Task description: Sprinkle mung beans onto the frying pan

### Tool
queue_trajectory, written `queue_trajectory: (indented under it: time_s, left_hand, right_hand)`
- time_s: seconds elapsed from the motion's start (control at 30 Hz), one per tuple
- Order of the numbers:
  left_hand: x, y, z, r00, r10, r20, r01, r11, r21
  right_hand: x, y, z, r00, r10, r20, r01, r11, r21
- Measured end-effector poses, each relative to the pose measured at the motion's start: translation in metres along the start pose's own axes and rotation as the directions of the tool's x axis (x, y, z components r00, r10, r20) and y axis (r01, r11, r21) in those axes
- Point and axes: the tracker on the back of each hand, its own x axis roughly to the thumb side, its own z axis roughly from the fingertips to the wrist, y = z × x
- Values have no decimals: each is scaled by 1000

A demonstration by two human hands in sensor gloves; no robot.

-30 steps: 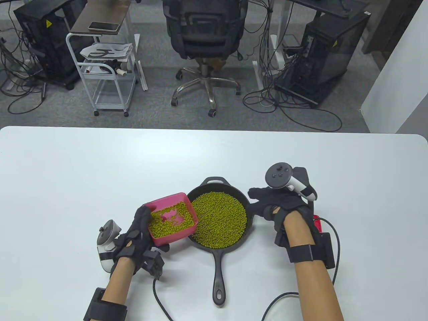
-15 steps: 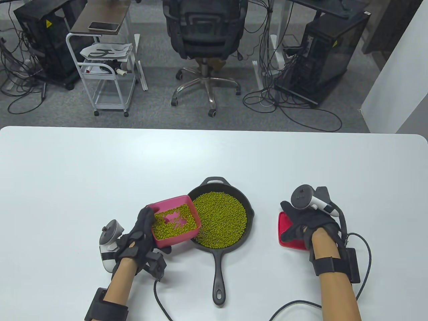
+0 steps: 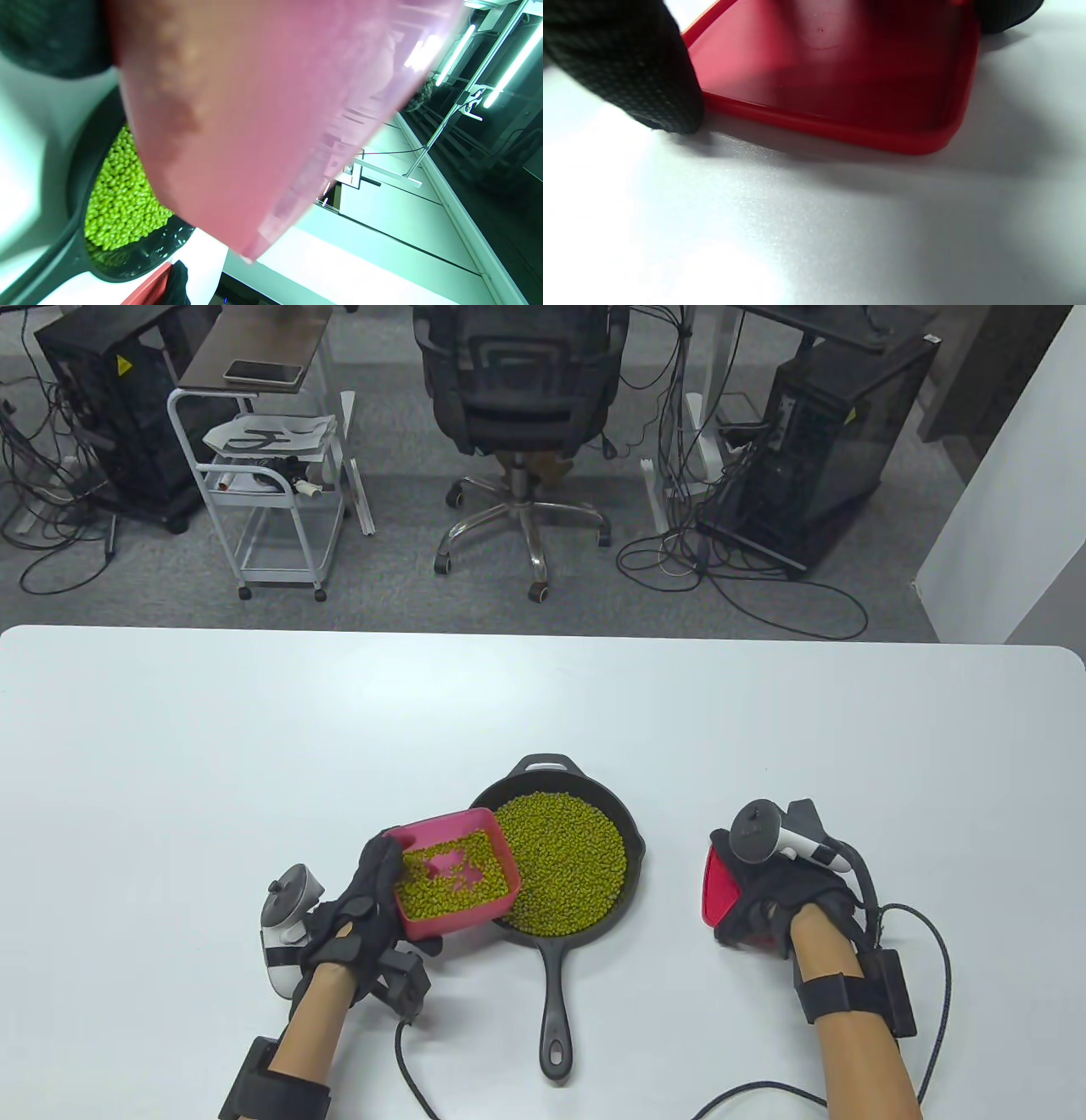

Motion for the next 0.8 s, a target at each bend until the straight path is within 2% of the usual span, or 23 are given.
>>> queue_trajectory:
  time_s: [0.17, 0.4, 0.6, 0.8]
  left_hand:
    - [0, 0, 0, 1000, 5, 6, -5, 1000, -5]
    - [-2, -4, -1, 1000, 4, 1, -4, 1000, -31]
    - [-3, -9, -2, 1000, 4, -1, -4, 998, -55]
    - [-6, -16, 0, 1000, -14, -2, 14, 997, -78]
  right_hand:
    - [1, 3, 2, 997, 70, 11, -69, 995, -71]
    - [5, -9, 15, 999, 31, 43, -27, 994, -106]
    - [40, -41, 49, 985, 43, 165, -10, 981, -196]
    - [100, -70, 89, 938, 61, 342, 36, 962, -269]
